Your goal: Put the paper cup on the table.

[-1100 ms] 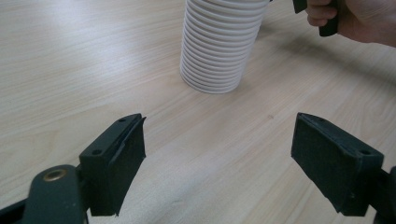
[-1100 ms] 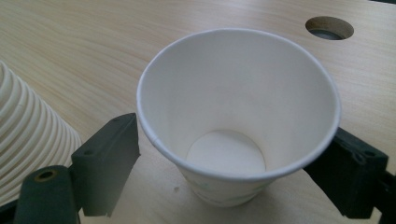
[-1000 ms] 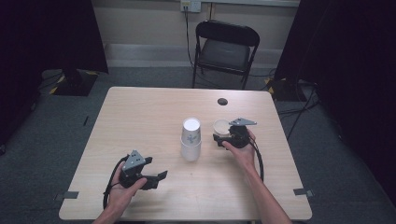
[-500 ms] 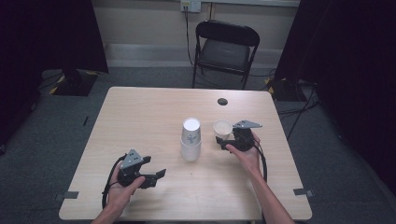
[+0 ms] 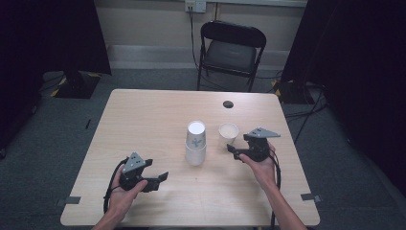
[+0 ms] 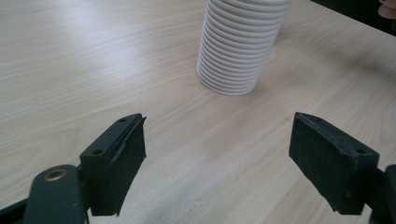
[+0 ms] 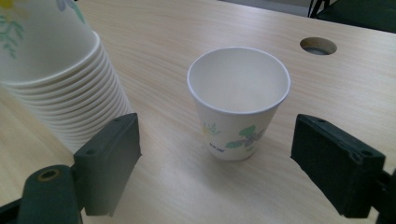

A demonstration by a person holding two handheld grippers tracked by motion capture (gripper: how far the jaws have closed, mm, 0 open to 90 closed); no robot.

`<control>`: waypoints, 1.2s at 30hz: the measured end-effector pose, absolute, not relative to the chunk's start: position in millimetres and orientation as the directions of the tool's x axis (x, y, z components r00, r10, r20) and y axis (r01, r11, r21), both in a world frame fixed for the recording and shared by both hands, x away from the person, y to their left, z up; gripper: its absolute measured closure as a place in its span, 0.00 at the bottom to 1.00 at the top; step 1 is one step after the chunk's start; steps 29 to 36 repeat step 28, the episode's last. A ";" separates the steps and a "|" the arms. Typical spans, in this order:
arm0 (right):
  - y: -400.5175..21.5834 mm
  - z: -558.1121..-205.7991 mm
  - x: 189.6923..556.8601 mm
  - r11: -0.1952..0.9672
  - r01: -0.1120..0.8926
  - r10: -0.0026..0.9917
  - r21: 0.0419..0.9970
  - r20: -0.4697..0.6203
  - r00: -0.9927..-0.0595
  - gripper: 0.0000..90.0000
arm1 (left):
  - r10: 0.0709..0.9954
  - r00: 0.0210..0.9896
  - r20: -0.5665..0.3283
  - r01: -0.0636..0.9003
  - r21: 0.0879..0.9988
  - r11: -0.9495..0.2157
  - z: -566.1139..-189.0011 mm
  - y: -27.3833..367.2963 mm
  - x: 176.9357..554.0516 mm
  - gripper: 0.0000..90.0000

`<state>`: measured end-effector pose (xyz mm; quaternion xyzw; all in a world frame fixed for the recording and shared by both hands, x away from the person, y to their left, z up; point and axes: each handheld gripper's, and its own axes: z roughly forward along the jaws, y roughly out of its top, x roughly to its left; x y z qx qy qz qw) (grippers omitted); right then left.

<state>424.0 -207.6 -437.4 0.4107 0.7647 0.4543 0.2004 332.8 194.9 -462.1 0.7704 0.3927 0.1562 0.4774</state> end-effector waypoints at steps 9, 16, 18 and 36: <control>-222.8 -430.4 391.7 0.253 0.437 0.803 0.863 0.065 -0.593 0.18 | 0.756 0.643 -0.122 0.453 0.857 -0.246 -463.3 195.1 333.9 0.20; -235.5 -434.7 359.8 0.252 0.435 0.810 0.864 0.058 -0.584 0.20 | 0.755 0.645 -0.114 0.452 0.854 -0.257 -464.9 193.9 335.2 0.20; -240.8 -437.9 354.7 0.246 0.440 0.817 0.864 0.059 -0.573 0.20 | 0.758 0.643 -0.112 0.456 0.850 -0.262 -465.8 193.0 337.0 0.20; -256.6 -436.6 351.0 0.201 0.438 0.840 0.876 0.076 -0.537 0.20 | 0.768 0.630 -0.111 0.462 0.849 -0.256 -467.4 195.3 340.7 0.20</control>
